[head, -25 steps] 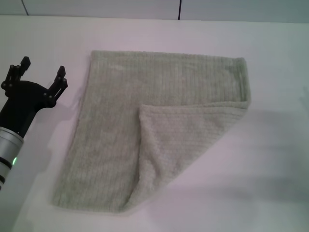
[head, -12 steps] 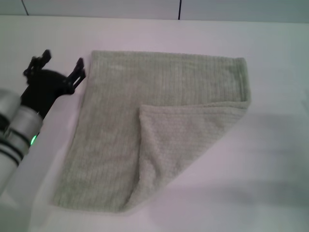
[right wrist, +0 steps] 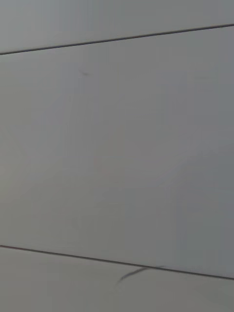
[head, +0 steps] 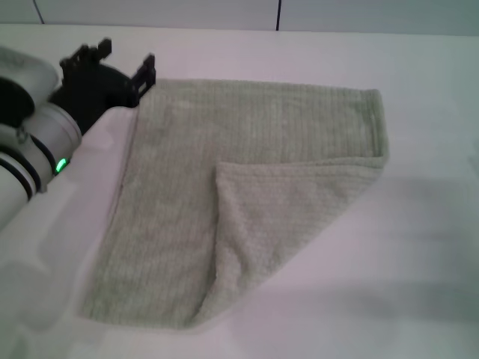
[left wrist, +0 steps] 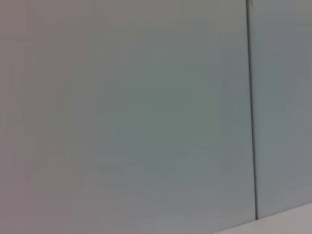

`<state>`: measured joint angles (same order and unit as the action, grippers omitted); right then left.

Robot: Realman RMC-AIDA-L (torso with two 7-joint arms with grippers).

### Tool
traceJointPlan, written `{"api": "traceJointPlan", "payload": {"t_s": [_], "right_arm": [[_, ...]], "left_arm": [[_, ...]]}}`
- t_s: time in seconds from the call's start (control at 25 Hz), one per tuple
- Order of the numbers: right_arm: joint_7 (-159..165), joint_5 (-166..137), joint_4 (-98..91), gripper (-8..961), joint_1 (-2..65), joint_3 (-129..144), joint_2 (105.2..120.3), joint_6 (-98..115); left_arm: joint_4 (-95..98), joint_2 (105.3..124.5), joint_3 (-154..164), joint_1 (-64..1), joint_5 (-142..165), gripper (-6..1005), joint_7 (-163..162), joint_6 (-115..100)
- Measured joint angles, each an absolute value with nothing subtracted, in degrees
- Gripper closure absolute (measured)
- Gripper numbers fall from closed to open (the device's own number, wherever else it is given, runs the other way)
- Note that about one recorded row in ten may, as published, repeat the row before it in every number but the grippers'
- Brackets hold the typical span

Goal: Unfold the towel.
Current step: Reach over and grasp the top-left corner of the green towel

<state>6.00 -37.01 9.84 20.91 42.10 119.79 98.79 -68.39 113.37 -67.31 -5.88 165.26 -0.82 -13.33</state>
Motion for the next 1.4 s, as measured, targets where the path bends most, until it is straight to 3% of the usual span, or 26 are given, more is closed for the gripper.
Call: {"api": "traceJointPlan", "payload": {"t_s": [0.08,0.28,0.4,0.56,0.6,0.88,1.4], "right_arm": [[6.0,-37.01,9.84,121,20.92,42.17,119.8,98.79],[6.03,-37.01,9.84,121,20.81,42.34,119.79,98.82],[6.13,-37.01,9.84,122,20.82,42.4,119.79,98.94],[6.17,-37.1,9.84,122,20.9,42.45,119.76,99.24],[6.17,-37.1,9.84,122,20.9,42.45,119.76,99.24],[6.3,-37.22,9.84,122,20.87,42.45,119.83,99.48],[6.38,-37.71,10.01,121,20.58,42.45,119.8,99.81]], "left_arm": [[-73.19,113.14,-68.4,-4.42,165.26,295,-0.57,-8.72],[-78.22,115.25,-71.74,-3.2,165.24,316,0.17,1.51],[-80.54,115.59,-72.4,-5.03,165.23,555,2.27,11.16],[-83.6,116.31,-73.52,-7.39,165.19,744,5.21,22.32],[-85.42,117.26,-74.4,-8.4,165.14,791,7.84,27.92],[-86.88,117.99,-75.11,-11.42,164.99,983,12.18,36.71],[-86.47,118.26,-74.55,-11.19,164.98,1001,16.19,32.47]]}}
